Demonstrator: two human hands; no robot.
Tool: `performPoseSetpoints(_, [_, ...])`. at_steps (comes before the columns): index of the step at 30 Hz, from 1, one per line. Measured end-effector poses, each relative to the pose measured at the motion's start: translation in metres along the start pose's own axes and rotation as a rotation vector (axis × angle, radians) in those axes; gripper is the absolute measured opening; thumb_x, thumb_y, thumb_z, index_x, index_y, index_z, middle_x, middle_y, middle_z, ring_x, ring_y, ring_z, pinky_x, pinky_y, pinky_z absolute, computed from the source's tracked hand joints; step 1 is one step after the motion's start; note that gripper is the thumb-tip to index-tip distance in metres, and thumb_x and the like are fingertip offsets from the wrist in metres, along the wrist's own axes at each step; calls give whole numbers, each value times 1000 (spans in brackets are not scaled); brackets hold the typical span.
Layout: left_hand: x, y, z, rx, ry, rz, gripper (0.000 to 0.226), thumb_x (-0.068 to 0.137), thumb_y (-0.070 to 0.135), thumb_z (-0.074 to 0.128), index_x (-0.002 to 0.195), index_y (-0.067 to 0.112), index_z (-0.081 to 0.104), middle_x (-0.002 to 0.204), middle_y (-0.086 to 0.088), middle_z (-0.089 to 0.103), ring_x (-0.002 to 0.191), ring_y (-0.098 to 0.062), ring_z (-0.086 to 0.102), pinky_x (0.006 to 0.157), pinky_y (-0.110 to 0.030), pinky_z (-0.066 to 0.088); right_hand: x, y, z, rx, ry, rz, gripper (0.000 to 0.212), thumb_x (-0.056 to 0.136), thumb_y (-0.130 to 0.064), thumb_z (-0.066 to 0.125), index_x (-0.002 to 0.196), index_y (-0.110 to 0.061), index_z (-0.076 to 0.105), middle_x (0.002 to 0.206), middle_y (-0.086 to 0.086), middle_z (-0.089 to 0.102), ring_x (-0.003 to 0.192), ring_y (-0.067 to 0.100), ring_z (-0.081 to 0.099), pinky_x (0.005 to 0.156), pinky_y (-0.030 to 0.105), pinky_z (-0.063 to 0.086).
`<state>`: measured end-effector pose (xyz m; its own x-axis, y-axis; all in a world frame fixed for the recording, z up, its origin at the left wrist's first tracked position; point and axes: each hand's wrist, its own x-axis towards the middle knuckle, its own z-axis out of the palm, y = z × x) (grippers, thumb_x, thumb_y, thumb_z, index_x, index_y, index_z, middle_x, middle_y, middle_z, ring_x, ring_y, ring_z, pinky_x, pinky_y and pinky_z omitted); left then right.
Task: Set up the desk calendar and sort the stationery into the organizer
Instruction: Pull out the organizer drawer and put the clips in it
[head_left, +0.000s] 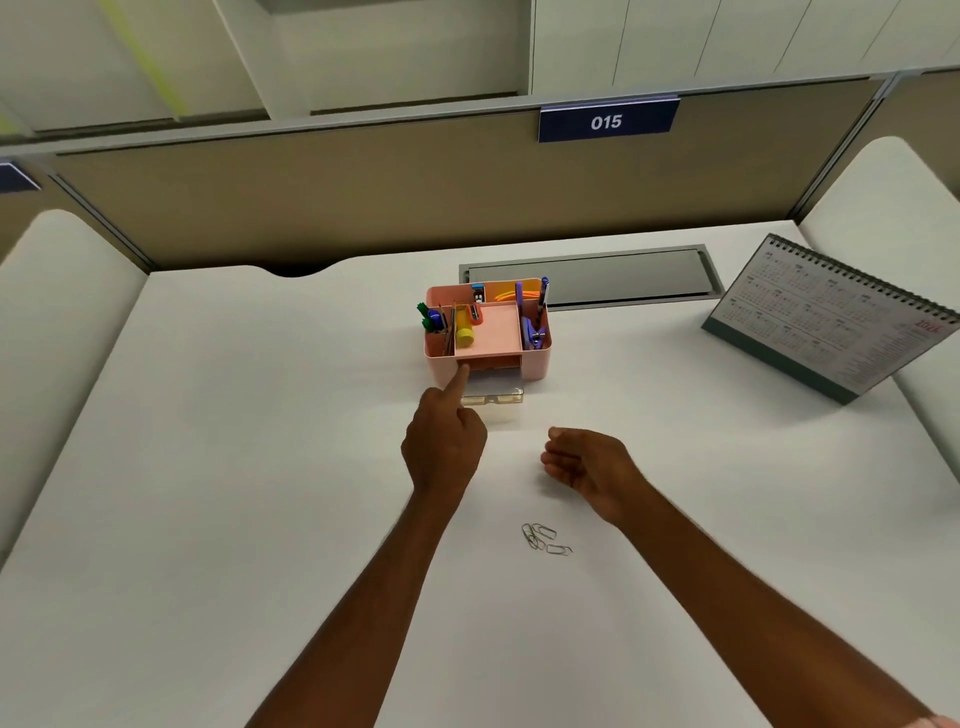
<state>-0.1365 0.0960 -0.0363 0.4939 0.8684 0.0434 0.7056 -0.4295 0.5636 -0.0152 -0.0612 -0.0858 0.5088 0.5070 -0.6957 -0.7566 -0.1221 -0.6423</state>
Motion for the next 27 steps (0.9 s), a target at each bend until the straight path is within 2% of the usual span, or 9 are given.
performPoseSetpoints(4, [-52,-22,19,-58,-89,90,30,96,24,58,120,35,72,109,6,68,93,-18,69,75,-30,55,-23,22,-27,-511,37,-173,11,85,-23,81,91,-14,79,86,9,78,73,18,72,78,40,61])
performPoseSetpoints(6, [-76,-33,32,-33,-205,92,24,95,31,60,115,36,73,105,9,67,94,-15,68,78,-31,55,-32,36,-35,-770,31,-254,10,82,-30,83,86,-21,79,81,-1,77,75,12,72,77,31,59])
performPoseSetpoints(8, [-99,-43,43,-11,-313,87,24,95,38,62,117,37,72,107,11,66,102,-11,66,83,-28,51,-38,51,-42,-1013,47,-363,12,82,-30,83,92,-26,78,88,-7,74,83,6,69,77,18,52])
performPoseSetpoints(11, [-127,-54,52,20,-381,141,33,97,42,62,129,36,67,112,12,60,114,-10,58,87,-26,48,-44,71,-52,-1281,1,-549,25,85,-33,78,108,-25,73,98,-12,61,90,8,60,80,23,46])
performPoseSetpoints(13, [-136,-57,55,59,-381,186,37,98,39,63,134,35,64,112,11,57,112,-10,54,82,-27,49,-50,84,-60,-1435,-62,-636,33,88,-38,73,118,-26,68,106,-11,57,99,10,55,80,27,49])
performPoseSetpoints(16, [-140,-59,56,105,-360,217,37,98,31,65,135,34,65,108,11,55,105,-10,54,73,-25,49,-61,96,-64,-1622,-63,-719,33,90,-36,69,121,-24,64,116,-8,55,108,14,51,72,33,54])
performPoseSetpoints(20, [-138,-62,55,71,-337,218,27,95,31,69,122,33,71,103,13,55,101,-9,55,72,-25,51,-64,105,-67,-1772,-22,-905,17,86,-27,75,99,-19,69,97,-5,57,88,20,59,51,32,48])
performPoseSetpoints(22, [-137,-63,55,56,-339,226,22,93,31,71,114,32,74,100,11,57,99,-11,57,74,-30,55,-62,106,-69,-1800,-22,-971,5,89,-23,71,89,-19,67,89,-4,54,81,20,56,48,33,44])
performPoseSetpoints(27, [-132,-67,56,104,-337,318,10,90,31,75,98,27,77,92,8,60,91,-14,61,68,-35,56,-57,104,-71,-1868,-55,-1010,11,91,-18,66,81,-18,63,84,-1,53,76,22,51,48,38,45])
